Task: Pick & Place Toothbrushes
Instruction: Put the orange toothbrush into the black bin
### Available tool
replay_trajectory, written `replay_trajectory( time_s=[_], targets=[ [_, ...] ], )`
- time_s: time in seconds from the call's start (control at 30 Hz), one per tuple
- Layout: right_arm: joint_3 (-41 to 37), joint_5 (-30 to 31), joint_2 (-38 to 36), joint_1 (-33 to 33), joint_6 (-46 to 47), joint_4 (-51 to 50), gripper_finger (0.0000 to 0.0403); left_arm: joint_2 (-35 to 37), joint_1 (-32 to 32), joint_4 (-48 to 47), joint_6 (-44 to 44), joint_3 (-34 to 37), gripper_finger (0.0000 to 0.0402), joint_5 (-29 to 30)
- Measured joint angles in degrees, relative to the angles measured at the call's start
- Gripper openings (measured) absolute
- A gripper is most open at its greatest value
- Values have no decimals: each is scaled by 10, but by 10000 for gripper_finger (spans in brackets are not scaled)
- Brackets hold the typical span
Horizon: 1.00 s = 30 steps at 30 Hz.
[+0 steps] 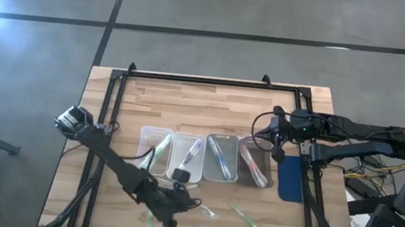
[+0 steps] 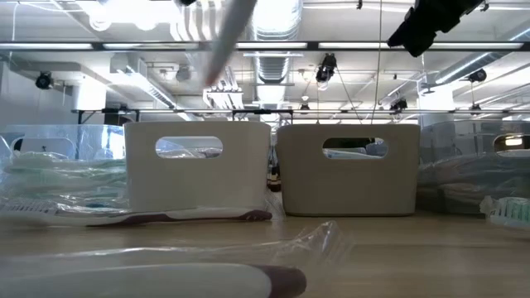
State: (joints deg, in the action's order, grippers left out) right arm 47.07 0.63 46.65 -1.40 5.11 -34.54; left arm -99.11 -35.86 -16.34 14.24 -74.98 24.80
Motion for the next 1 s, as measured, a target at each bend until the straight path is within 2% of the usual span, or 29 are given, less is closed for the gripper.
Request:
replay_trajectory(
  time_s=[0.2,0.47,0.57,0.67,0.83,0.93,1.0],
  targets=[
    [-47,11,-1,12,-41,103,8,8,26,100,-120,0,1,20],
    [-122,11,-5,46,-73,267,8,28,69,153,-162,1,1,19],
    [-127,39,-5,64,-73,283,8,30,91,142,-180,1,1,-18],
    [-119,87,-5,81,-71,289,8,30,113,86,-199,-11,1,-61],
    [-70,80,-4,91,-11,274,8,27,156,-105,-151,-82,1,-69],
    [-19,70,5,91,25,208,8,18,178,-198,-124,-124,0,-74],
    [12,70,19,91,41,163,8,11,191,-252,-107,-149,0,-99]
  ],
)
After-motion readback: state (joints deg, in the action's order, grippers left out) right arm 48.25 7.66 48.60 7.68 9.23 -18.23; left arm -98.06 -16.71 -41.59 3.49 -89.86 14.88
